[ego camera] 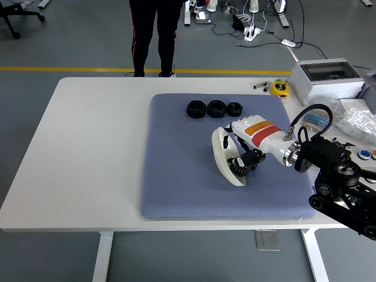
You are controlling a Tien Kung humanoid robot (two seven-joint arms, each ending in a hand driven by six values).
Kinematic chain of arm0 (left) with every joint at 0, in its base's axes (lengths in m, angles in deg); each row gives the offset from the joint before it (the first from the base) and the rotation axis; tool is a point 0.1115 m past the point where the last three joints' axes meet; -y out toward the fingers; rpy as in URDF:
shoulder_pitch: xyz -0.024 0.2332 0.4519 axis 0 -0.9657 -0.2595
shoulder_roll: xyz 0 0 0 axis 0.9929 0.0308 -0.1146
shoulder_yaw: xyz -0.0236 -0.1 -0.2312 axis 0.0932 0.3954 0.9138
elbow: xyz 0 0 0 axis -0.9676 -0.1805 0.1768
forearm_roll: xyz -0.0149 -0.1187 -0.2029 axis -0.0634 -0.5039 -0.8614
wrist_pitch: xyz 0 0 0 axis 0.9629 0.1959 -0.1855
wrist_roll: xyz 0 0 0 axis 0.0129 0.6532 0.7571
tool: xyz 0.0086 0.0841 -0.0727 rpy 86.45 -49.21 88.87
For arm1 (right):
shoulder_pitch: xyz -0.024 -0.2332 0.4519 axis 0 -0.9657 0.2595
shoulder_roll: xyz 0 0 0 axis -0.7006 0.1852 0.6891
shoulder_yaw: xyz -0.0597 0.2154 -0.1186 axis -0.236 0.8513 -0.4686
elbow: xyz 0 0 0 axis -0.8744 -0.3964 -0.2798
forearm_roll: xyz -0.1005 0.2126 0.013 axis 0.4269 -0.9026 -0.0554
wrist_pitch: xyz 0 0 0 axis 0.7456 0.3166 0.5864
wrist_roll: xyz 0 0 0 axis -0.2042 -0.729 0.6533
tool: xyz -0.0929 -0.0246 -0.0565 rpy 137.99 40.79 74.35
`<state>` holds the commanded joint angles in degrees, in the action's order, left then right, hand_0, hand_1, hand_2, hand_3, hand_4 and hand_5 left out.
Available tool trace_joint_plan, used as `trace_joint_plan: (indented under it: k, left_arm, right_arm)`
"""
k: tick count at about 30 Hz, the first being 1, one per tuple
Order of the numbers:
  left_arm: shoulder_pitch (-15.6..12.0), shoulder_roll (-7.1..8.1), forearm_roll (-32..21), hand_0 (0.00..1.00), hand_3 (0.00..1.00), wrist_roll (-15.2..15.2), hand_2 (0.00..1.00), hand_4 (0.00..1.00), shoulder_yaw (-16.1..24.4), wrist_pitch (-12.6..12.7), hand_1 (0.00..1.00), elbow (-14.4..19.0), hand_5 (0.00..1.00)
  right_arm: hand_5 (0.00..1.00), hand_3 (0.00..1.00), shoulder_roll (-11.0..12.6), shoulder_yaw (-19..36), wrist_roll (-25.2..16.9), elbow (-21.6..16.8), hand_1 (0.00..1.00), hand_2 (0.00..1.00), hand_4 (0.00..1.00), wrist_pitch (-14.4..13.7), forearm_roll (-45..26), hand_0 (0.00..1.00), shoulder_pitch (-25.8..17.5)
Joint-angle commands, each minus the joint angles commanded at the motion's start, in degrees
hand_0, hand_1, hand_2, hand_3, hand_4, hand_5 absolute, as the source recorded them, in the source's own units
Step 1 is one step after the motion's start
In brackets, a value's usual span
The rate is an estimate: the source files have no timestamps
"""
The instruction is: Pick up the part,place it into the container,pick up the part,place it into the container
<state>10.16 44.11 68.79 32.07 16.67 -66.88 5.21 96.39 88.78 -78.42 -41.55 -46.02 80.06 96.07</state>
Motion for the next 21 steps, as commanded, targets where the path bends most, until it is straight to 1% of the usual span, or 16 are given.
trace_joint_plan:
  k: [5,8,14,17,19,20,21]
  left_arm:
    - [-0.04,0.06,0.68,0.643,0.614,0.11,0.657,0.619,0.46,-0.06,0.627,-0.07,0.637]
    - [-0.09,0.1,0.53,0.642,0.613,0.06,0.657,0.621,0.38,-0.01,0.626,-0.09,0.643]
    - [-0.12,0.06,0.44,0.642,0.614,0.04,0.655,0.619,0.4,0.02,0.627,-0.13,0.641]
    - [-0.1,0.0,0.61,0.642,0.614,0.08,0.655,0.619,0.51,0.0,0.627,-0.14,0.641]
    - [-0.1,0.0,0.58,0.642,0.614,0.06,0.655,0.619,0.47,0.0,0.627,-0.15,0.641]
    - [-0.1,0.0,0.57,0.642,0.613,0.06,0.654,0.618,0.46,0.0,0.627,-0.15,0.641]
    - [-0.1,0.01,0.51,0.642,0.613,0.04,0.654,0.618,0.42,0.0,0.627,-0.15,0.641]
  right_arm:
    - [0.153,0.453,0.4,1.54,0.61,-1.98,0.003,0.126,0.883,0.77,1.18,0.002,0.91]
    - [0.154,0.457,0.81,2.55,0.93,-2.5,0.005,0.128,0.883,1.32,1.92,0.002,1.44]
    - [0.157,0.459,1.52,4.09,1.16,-1.93,0.006,0.131,0.882,1.64,2.0,0.002,1.72]
    - [0.157,0.459,2.01,5.01,1.35,-1.58,0.006,0.131,0.882,2.29,2.49,0.002,1.38]
    - [0.157,0.459,2.86,6.26,1.84,-0.67,0.006,0.131,0.882,3.23,2.85,0.002,0.88]
    - [0.299,0.485,2.96,6.38,1.93,-0.54,0.132,0.267,0.717,3.38,2.91,0.058,0.84]
    - [0.299,0.485,3.44,6.94,2.59,0.08,0.132,0.267,0.717,4.31,3.09,0.058,0.64]
